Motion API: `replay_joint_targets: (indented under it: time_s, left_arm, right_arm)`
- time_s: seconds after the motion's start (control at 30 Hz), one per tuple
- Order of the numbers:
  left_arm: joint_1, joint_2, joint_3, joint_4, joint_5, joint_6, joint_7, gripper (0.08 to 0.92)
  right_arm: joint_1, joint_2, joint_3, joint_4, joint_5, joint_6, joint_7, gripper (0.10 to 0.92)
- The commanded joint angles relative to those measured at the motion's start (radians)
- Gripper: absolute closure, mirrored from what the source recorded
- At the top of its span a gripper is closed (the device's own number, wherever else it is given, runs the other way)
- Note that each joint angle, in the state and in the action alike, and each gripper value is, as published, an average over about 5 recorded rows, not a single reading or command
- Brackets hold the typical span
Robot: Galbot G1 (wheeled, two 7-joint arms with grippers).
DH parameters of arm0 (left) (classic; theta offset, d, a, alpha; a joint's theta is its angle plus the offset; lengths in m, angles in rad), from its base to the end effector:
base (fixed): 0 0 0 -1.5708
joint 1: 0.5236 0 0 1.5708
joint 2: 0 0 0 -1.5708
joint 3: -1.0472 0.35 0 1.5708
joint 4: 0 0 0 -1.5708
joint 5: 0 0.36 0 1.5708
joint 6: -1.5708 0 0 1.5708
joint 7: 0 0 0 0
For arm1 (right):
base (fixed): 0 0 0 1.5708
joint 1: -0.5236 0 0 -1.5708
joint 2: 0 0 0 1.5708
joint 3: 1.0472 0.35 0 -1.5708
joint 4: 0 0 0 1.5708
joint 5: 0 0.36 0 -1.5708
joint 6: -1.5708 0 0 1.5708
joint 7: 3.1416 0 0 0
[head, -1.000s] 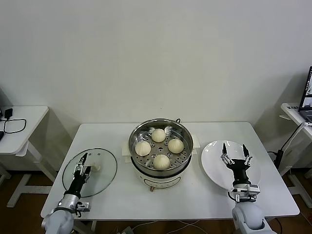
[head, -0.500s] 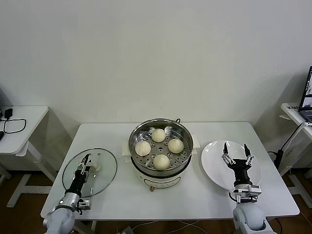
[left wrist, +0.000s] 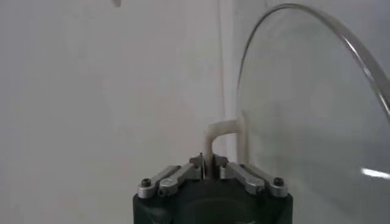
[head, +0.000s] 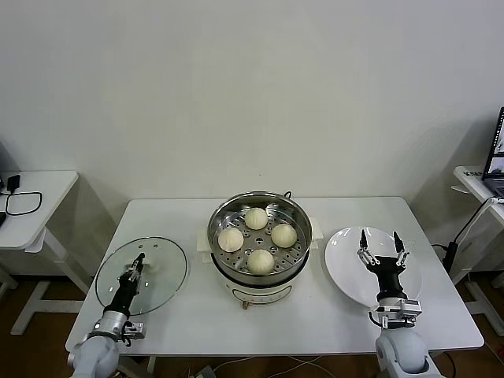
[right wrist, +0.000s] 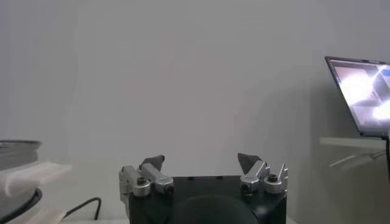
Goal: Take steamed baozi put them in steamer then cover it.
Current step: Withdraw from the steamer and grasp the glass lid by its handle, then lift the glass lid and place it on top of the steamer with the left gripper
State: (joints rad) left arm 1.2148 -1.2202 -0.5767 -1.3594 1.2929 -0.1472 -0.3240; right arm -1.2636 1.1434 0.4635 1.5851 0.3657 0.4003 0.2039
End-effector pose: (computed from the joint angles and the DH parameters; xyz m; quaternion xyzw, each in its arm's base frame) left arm 0.2810 0.1637 -0.4464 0.0267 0.6912 0.7222 0.0037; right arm 0.2816 -0.1233 -0.3924 0.0632 0.9940 -0.0110 0.0883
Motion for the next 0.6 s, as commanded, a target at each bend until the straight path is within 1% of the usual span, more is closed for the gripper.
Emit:
replay_joint_targets:
  time_s: [0.03, 0.17, 0.3, 0.4, 0.47, 0.53, 0.6]
  left_arm:
    - [0.024, 0.048, -0.068, -0.222, -0.103, 0.048, 0.052, 0.813]
    - [0.048, 0.092, -0.131, -0.447, -0.167, 0.097, 0.131, 0.813]
    - [0.052, 0.113, -0.126, -0.635, -0.214, 0.140, 0.201, 0.813]
    - [0.052, 0.112, -0.064, -0.779, -0.228, 0.201, 0.258, 0.813]
    - [0.054, 0.104, 0.007, -0.868, -0.219, 0.261, 0.305, 0.813]
    - [0.051, 0.091, 0.097, -0.928, -0.199, 0.320, 0.351, 0.813]
    - [0.036, 0.069, 0.210, -0.958, -0.161, 0.379, 0.391, 0.813]
  right_arm:
    - [-0.003, 0.000, -0.002, 0.006, -0.003, 0.000, -0.001, 0.203]
    - [-0.002, -0.001, -0.003, 0.013, -0.006, -0.005, 0.003, 0.203]
    - [0.001, 0.002, -0.003, 0.021, -0.016, -0.020, 0.021, 0.203]
    - [0.001, 0.006, 0.000, 0.030, -0.023, -0.030, 0.031, 0.203]
    - [0.001, 0.009, 0.002, 0.034, -0.025, -0.032, 0.034, 0.203]
    - [0.001, 0.011, 0.005, 0.037, -0.026, -0.034, 0.035, 0.203]
    - [0.002, 0.014, 0.007, 0.039, -0.028, -0.037, 0.037, 0.203]
